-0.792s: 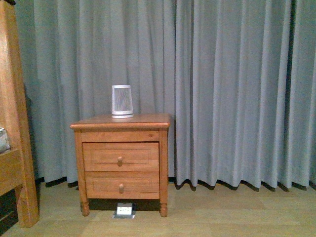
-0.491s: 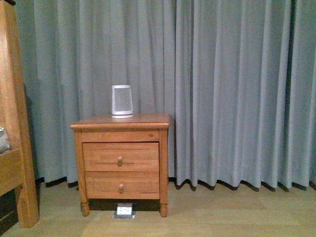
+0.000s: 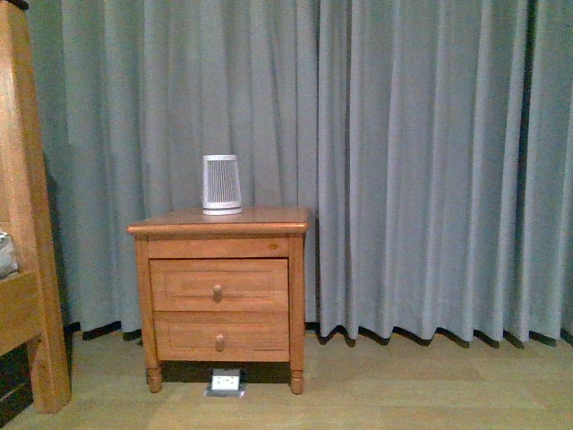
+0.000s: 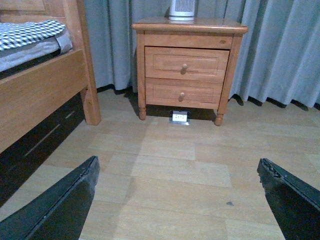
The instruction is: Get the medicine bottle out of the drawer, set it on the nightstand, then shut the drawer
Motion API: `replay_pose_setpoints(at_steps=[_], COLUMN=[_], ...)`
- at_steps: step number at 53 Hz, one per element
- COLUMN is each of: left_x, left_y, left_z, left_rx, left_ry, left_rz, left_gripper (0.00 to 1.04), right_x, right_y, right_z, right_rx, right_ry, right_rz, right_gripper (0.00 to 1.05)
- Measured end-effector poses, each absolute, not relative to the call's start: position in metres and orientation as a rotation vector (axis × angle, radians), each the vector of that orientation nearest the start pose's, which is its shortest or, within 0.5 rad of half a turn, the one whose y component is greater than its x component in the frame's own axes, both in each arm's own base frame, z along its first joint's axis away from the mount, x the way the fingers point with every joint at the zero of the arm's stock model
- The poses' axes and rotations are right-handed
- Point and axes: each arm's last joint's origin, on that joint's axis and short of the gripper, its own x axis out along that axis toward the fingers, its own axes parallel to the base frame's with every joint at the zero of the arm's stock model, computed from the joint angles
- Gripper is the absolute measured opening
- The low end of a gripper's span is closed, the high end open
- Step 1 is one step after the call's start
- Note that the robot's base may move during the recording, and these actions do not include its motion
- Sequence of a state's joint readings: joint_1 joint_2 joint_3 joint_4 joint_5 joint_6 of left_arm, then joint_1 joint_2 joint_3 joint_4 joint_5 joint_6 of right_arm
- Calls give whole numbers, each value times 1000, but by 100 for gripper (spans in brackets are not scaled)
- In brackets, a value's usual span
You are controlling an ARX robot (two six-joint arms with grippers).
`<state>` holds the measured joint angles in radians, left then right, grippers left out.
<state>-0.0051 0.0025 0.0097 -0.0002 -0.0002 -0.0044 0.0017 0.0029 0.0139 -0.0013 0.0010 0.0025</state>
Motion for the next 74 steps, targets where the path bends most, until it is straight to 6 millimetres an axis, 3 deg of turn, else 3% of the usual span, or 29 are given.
replay_pose_setpoints(at_steps=[74], left_x=[97], left_y=[0], left_z=[167], left_rx=[-4], left_ry=[-7], left_rz=[-5], left_gripper=[98], right_x=[97], right_y=[0], right_z=[168], right_rx=[2], right_ry=[-10], right_rz=[1], right_gripper=[98])
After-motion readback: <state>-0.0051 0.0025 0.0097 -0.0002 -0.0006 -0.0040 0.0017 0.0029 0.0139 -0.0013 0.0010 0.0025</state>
